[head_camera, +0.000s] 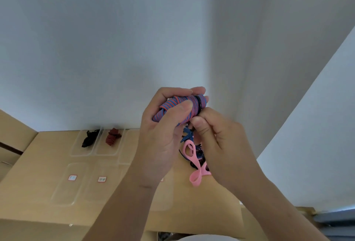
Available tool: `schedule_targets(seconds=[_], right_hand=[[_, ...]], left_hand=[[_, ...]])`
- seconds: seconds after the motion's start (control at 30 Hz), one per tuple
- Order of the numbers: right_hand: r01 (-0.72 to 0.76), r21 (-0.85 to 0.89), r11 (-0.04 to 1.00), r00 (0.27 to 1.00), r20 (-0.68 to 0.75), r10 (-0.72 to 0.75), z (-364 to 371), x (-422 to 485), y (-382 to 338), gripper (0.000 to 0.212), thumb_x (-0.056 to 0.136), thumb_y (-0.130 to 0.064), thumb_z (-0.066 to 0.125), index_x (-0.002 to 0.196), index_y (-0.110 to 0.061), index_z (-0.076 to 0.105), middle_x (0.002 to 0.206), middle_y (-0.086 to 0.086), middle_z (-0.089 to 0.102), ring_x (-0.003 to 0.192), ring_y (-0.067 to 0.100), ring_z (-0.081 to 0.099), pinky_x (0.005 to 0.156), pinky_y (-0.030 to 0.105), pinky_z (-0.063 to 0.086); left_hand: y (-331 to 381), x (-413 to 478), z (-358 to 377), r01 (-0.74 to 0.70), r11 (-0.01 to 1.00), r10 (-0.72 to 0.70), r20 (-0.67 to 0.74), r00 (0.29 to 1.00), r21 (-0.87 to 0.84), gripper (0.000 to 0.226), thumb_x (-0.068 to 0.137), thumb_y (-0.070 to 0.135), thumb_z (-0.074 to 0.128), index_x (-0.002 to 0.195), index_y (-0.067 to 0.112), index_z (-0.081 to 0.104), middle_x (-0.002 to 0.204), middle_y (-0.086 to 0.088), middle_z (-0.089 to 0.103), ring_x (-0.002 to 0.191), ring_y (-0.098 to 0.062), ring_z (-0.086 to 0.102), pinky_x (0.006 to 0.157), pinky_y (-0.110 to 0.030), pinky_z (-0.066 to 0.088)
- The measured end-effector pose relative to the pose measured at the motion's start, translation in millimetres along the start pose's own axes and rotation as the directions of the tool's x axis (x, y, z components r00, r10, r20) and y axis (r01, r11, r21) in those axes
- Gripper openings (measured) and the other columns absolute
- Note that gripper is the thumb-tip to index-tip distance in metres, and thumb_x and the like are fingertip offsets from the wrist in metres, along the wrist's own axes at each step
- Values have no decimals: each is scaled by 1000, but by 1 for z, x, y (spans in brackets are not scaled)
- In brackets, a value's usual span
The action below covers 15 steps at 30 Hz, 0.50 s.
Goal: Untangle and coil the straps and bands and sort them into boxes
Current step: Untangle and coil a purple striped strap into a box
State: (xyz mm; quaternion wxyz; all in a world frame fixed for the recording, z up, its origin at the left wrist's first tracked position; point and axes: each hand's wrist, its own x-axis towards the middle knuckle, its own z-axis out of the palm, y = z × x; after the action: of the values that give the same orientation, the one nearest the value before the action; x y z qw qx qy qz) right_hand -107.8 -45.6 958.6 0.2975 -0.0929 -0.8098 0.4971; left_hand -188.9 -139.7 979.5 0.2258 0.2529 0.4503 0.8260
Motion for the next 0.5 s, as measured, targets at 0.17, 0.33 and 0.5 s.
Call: schedule_targets(seconds=[0.17,0.33,0.5], right_hand=[[-227,299,927,971,-3,239,-8,6,11,10,91,-23,72,88,-30,66,78,-5,68,68,33,65,56,48,54],[-309,494,813,950,119,289,-3,5,20,26,95,-4,64,110,-25,68,83,1,72,65,23,70,64,36,61],[-408,595,692,912,225,344,2,2,32,26,97,-4,59,116,-19,68,85,3,70,65,27,72,67,37,61]], left_hand=[[-5,8,-4,211,962,-232,-110,967,-175,11,84,21,66,87,11,61,114,-22,72,106,-38,69,101,-45,49],[-18,6,-15,358,920,-383,-172,908,-159,35,85,44,63,91,11,57,118,-12,71,78,-27,50,56,-31,46],[-23,0,-39,385,919,-368,-171,914,83,69,86,53,64,115,-9,57,98,-23,57,80,-32,55,67,-42,48]])
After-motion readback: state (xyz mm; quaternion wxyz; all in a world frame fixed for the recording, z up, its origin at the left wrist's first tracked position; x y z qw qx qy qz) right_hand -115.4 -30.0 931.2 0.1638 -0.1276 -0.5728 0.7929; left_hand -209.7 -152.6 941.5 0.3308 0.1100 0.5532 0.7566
